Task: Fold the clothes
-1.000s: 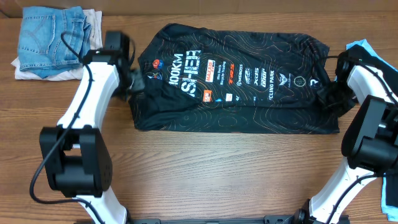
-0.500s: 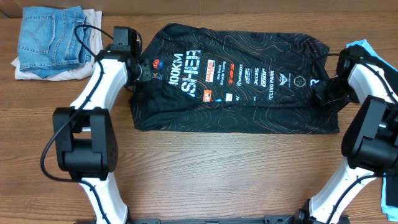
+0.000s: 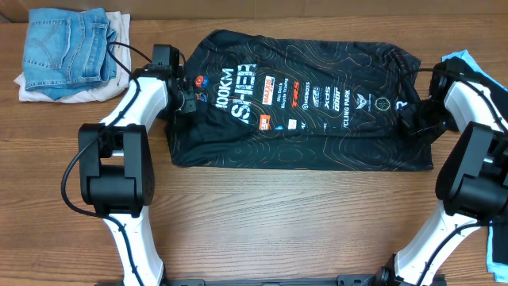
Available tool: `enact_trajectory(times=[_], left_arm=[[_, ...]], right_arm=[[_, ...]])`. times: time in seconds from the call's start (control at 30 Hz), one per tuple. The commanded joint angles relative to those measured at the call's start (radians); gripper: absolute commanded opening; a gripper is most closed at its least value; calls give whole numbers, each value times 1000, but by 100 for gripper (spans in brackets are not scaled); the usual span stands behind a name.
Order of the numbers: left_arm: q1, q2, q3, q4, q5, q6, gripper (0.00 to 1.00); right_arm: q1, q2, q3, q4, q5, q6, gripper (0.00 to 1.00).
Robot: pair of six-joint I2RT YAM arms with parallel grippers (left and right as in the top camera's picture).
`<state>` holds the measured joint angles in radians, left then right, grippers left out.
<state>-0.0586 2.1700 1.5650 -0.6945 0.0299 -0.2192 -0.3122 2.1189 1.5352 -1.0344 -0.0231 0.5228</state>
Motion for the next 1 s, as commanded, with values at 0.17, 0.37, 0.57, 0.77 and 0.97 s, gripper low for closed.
enact_trajectory(times=[0.17,0.37,0.57,0.77,0.97], left_arm=[[29,31,1,-67,6,11,7],[81,34,-26,-143,-89,-77,8],[150,34,-95,-146,-59,-80,6],[181,34,-150,-173,-60,-156,4],[189,34,-188,-248,-68,-230,4]], right_arm=[[37,10,24,-7,-5,-3,4],[70,10,24,-16,6,1,4],[70,10,23,-32,6,1,4],[70,10,22,-55,17,1,4],[70,10,2,-69,56,27,4]])
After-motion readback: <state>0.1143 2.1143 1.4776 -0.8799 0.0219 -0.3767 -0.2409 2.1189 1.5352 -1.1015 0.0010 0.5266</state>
